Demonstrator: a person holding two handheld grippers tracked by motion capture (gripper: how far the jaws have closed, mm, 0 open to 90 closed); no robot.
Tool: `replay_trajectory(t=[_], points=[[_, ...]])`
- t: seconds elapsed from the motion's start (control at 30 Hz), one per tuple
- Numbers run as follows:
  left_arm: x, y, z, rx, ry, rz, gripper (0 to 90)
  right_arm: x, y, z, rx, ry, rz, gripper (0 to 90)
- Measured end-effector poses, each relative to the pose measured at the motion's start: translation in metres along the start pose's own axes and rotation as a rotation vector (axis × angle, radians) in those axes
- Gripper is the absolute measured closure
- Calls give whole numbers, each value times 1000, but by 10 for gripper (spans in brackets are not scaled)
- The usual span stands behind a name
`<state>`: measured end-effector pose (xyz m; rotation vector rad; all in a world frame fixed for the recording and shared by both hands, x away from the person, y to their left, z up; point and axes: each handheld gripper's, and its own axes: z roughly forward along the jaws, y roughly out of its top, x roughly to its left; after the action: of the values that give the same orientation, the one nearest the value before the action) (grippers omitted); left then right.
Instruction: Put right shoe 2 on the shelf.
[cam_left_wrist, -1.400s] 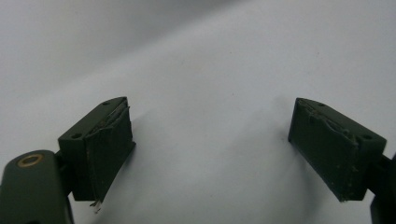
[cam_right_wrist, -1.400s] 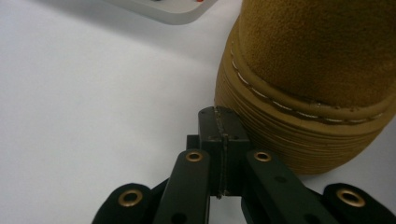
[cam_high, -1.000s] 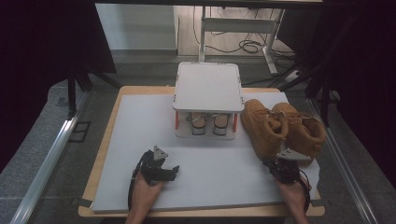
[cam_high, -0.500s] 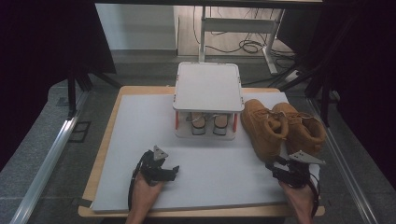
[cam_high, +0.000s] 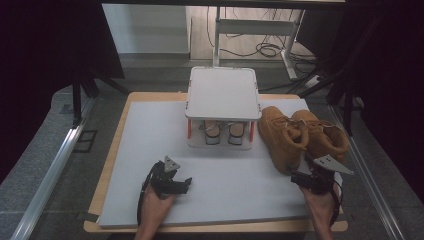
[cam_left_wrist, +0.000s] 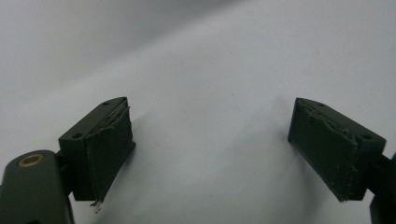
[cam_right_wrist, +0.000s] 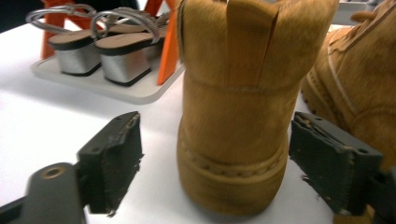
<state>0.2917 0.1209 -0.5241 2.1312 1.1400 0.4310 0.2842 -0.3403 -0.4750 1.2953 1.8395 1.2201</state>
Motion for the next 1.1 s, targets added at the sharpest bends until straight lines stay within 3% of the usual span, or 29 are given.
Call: replay_trajectory(t=[0.5,0.83,1.1], points=[[0,0,0,0,0,0,138,-1,19,23,-88,-95,7,42],[0,0,0,0,0,0,138,-3,24,43,-121,-96,67,16],[0,0,0,0,0,0,138,-4,27,53,-154,-125,64,0]])
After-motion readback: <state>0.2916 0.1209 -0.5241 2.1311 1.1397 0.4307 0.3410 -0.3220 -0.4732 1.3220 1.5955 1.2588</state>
